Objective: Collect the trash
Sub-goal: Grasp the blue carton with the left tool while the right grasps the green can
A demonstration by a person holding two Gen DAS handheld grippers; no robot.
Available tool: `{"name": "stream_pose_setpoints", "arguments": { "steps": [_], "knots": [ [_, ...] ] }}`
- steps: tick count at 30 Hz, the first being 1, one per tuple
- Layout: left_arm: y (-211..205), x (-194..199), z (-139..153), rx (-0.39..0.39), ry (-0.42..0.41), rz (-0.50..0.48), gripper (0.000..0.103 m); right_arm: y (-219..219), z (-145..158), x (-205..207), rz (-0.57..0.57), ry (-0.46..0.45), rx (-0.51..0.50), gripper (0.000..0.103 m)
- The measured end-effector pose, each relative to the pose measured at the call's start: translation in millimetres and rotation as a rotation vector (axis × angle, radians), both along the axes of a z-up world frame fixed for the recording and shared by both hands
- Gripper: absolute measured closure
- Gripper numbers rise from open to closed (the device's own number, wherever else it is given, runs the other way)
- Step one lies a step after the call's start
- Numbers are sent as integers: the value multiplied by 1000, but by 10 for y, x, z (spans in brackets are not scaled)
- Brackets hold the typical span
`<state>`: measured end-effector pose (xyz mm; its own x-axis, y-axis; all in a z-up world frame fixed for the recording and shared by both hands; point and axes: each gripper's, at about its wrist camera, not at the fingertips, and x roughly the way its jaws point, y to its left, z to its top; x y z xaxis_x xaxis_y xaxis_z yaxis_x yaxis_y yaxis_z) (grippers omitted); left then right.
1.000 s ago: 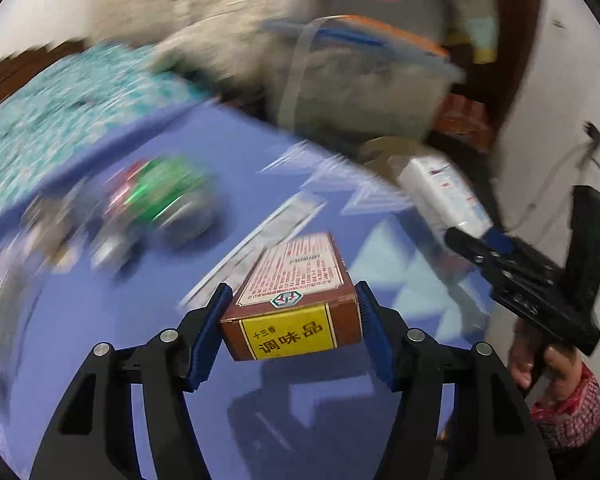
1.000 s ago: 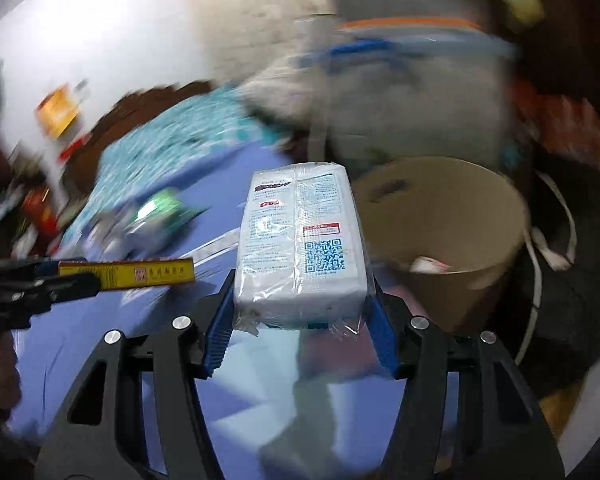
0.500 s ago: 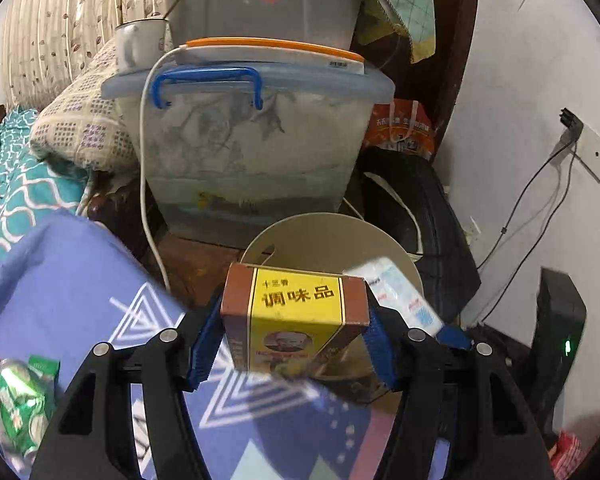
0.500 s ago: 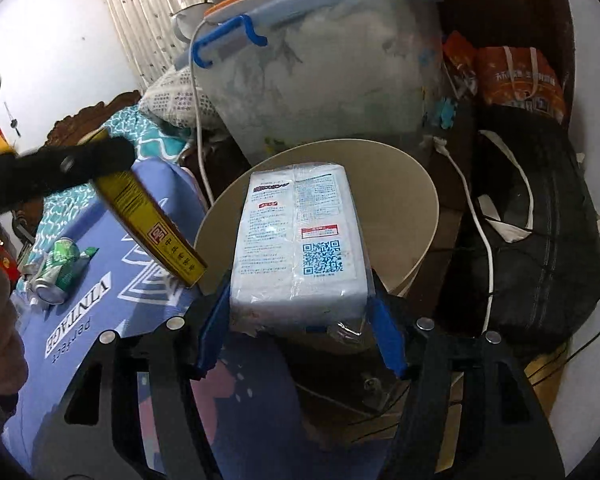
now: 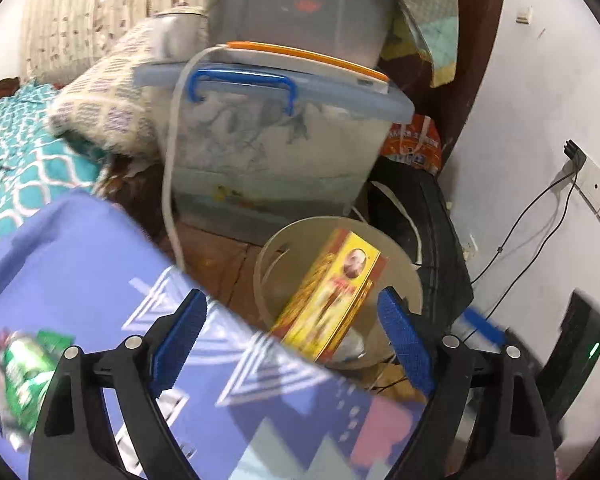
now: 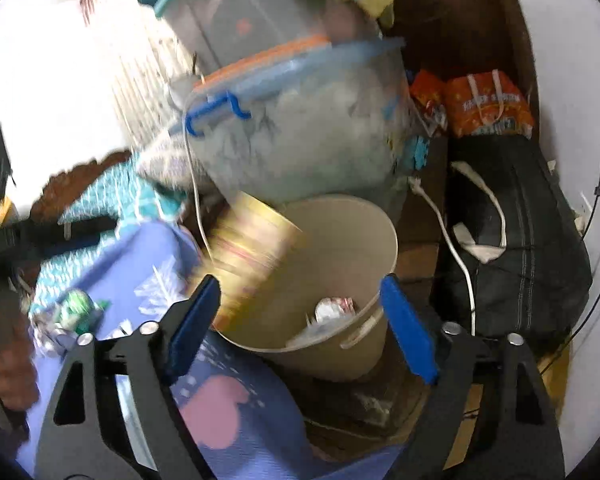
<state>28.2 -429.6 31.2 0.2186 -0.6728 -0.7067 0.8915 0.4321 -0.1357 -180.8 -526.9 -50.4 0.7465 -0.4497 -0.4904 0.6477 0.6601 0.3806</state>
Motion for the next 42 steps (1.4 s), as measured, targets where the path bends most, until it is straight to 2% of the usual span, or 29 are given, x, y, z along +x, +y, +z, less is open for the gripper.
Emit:
{"name": "stream_pose_setpoints", "arguments": {
  "steps": [2, 3, 7, 10, 13, 16, 19, 21, 23, 24, 26, 28, 30, 33, 34, 35, 36, 37, 38, 40, 42],
  "knots": [
    [192, 35, -56, 1, 11, 12, 20, 54, 84, -17, -14, -35, -9, 33],
    [258, 56, -91, -3, 16, 16, 20, 65, 114, 0, -12, -44, -9, 33],
    [330, 174, -183, 27, 60, 53, 25, 143, 187, 171, 28, -35, 19, 39],
    [586, 265, -90, -29, 107, 88, 25, 249, 251, 260, 94, -59, 41, 39],
    [1031, 289, -70, -58, 94, 140, 24, 384, 243, 508, 226, -46, 94, 39],
    [1542, 388, -200, -42, 108, 225, 24, 594, 221, 938, 387, 13, 126, 39],
    [2150, 623, -366, -16, 132, 379, 24, 913, 221, 1415, 544, 63, 132, 37],
    [2455, 892, -463, 13, 174, 505, 23, 1140, 195, 1751, 635, 97, 119, 31],
    [2701, 1236, -535, 27, 260, 636, 22, 1309, 103, 2127, 721, 107, 177, 29],
    [2795, 1404, -544, 10, 298, 678, 22, 1335, 52, 2296, 755, 110, 226, 29],
    [2854, 1685, -518, -2, 328, 741, 16, 1334, -72, 2611, 774, 119, 346, 29],
    [2816, 1881, -488, -4, 339, 760, 13, 1258, -195, 2873, 788, 94, 467, 29],
    [2684, 2040, -493, 26, 331, 759, 13, 1182, -290, 3060, 787, 84, 548, 30],
    [2433, 2157, -596, 110, 313, 743, 14, 1116, -420, 3255, 788, 93, 633, 43],
    [2384, 2184, -652, 145, 315, 751, 20, 1115, -457, 3292, 793, 92, 655, 48],
    [2374, 2210, -721, 163, 332, 751, 36, 1126, -485, 3303, 803, 92, 673, 57],
    [2372, 2210, -791, 163, 365, 737, 40, 1165, -498, 3304, 828, 89, 696, 65],
    [2398, 2200, -828, 127, 413, 717, 48, 1228, -506, 3291, 858, 89, 709, 70],
    [2433, 2157, -819, 112, 423, 719, 51, 1295, -496, 3236, 872, 86, 707, 73],
    [2463, 1978, -767, 148, 371, 701, 52, 1397, -452, 3047, 896, 54, 710, 79],
    [2554, 1727, -729, 128, 348, 660, 52, 1430, -385, 2810, 906, 2, 723, 82]
  ]
}}
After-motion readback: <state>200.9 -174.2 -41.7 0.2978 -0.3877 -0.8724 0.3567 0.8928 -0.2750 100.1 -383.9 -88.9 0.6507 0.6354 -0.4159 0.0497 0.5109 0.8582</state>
